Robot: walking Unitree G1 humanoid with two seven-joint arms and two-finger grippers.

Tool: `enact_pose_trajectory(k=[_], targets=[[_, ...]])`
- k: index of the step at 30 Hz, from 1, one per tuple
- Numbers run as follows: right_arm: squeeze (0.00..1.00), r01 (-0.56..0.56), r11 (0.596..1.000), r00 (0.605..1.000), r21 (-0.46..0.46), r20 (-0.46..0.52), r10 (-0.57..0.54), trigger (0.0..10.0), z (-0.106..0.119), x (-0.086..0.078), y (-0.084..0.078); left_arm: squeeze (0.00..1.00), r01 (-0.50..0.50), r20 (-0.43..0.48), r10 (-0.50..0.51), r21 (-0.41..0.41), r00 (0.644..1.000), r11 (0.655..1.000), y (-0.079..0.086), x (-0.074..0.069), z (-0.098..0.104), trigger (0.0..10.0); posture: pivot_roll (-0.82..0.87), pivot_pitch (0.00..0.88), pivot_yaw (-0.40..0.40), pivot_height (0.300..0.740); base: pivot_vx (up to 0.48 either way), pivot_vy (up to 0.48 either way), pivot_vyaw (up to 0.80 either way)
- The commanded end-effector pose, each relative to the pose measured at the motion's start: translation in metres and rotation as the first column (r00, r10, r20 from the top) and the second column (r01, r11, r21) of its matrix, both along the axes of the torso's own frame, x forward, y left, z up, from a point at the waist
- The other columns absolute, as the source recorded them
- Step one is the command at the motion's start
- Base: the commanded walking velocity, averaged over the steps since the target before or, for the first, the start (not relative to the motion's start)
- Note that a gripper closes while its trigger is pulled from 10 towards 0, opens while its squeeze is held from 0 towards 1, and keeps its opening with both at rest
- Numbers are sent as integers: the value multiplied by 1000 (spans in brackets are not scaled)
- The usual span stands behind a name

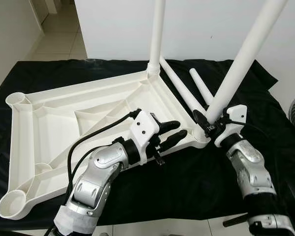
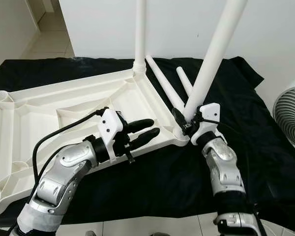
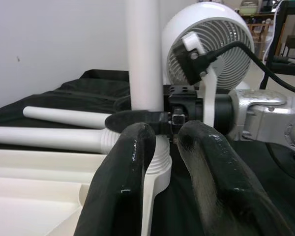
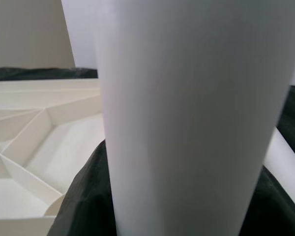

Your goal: Building children table

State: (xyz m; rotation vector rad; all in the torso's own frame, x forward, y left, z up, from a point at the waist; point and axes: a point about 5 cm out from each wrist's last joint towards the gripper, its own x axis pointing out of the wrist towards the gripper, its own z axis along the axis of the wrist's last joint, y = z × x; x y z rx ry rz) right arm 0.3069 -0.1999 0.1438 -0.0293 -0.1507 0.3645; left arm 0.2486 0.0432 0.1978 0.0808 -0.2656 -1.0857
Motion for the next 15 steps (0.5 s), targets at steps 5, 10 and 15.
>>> enact_pose_trajectory(k=[5,10,15], targets=[[0,29,993,999,118,-48,-23,10000,-15,-13,3,0,-46,8,46,-17,999,999,1,0,3,10000,-133,95,61,740,0,0,0],[0,1,996,999,92,53,-6,10000,8,-13,12,0,-45,12,45,-20,999,999,1,2,5,10000,-139,96,66,740,0,0,0],[0,-5,996,998,89,58,0,10000,10,-12,14,0,-45,14,45,-20,999,999,1,3,5,10000,-141,95,66,740,0,0,0]])
